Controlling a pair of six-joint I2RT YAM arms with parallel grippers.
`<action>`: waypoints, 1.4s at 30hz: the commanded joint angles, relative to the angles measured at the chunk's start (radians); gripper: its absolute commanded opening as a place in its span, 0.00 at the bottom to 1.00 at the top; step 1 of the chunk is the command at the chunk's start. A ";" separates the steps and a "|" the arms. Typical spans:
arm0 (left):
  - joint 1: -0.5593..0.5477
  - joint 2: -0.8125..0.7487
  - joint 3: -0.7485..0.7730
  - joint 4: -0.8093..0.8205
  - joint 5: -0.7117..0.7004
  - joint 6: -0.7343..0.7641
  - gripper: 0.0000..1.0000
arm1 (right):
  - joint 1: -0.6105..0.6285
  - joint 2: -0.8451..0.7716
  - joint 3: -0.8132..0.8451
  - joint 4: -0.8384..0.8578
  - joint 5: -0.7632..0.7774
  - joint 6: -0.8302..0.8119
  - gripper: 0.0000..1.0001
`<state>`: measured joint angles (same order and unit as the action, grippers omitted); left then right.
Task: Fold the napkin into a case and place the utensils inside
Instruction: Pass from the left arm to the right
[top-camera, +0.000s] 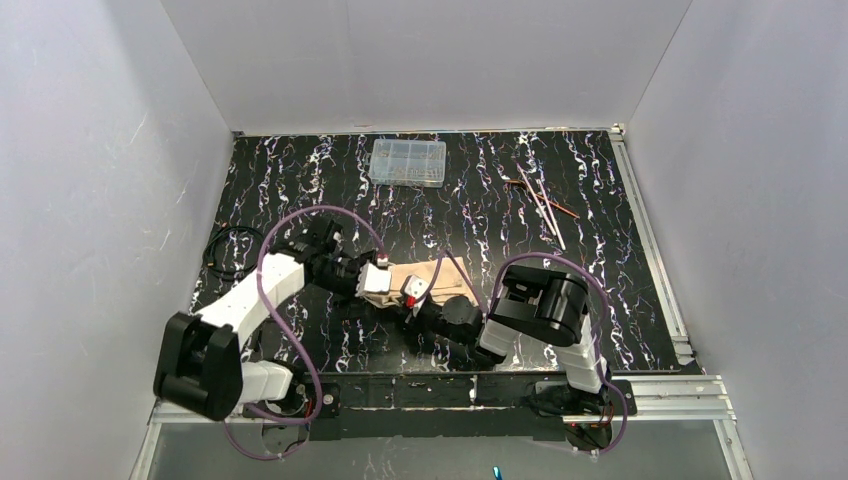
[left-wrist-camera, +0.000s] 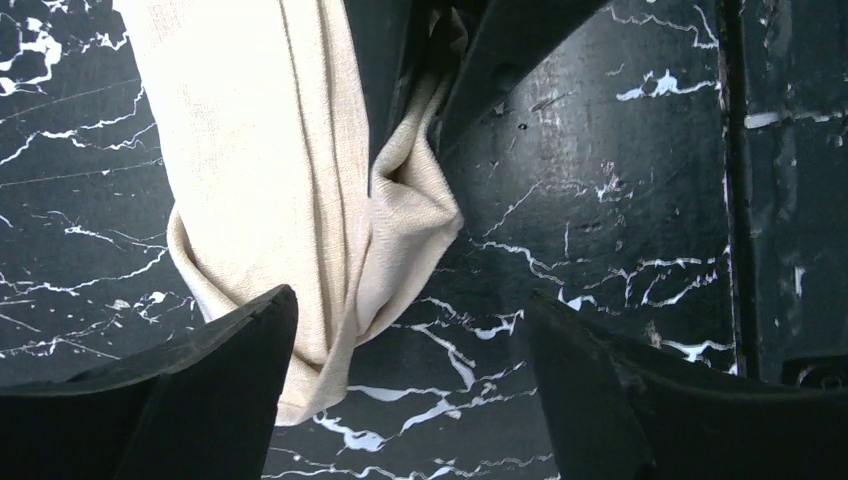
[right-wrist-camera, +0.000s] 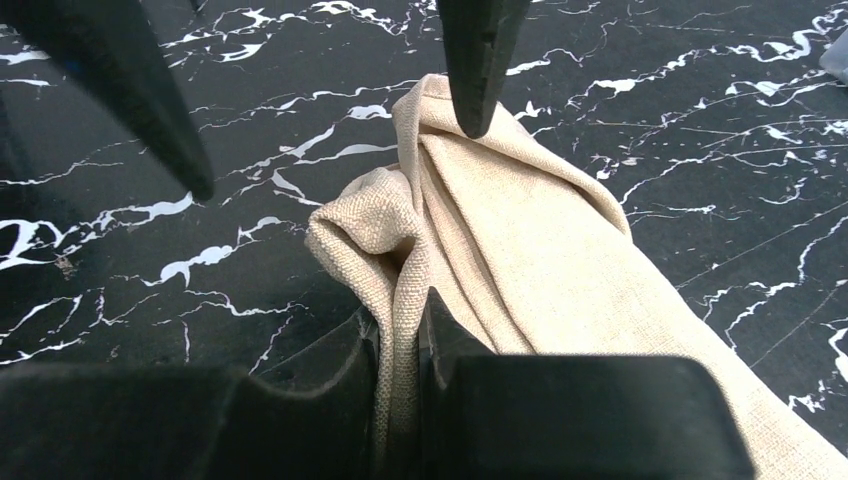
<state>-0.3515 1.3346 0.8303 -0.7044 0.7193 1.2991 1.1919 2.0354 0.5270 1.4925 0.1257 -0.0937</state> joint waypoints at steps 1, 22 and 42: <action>-0.022 -0.143 -0.153 0.197 0.011 -0.001 0.92 | -0.009 -0.035 -0.001 0.058 -0.058 0.040 0.23; -0.160 -0.153 -0.233 0.470 -0.118 -0.080 0.36 | -0.045 -0.004 0.012 0.034 -0.160 0.082 0.22; -0.162 -0.164 -0.180 0.339 -0.049 -0.138 0.58 | -0.051 0.001 0.018 0.014 -0.185 0.112 0.21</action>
<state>-0.5098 1.1572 0.6147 -0.3405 0.6216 1.1820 1.1446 2.0354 0.5274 1.4696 -0.0391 0.0013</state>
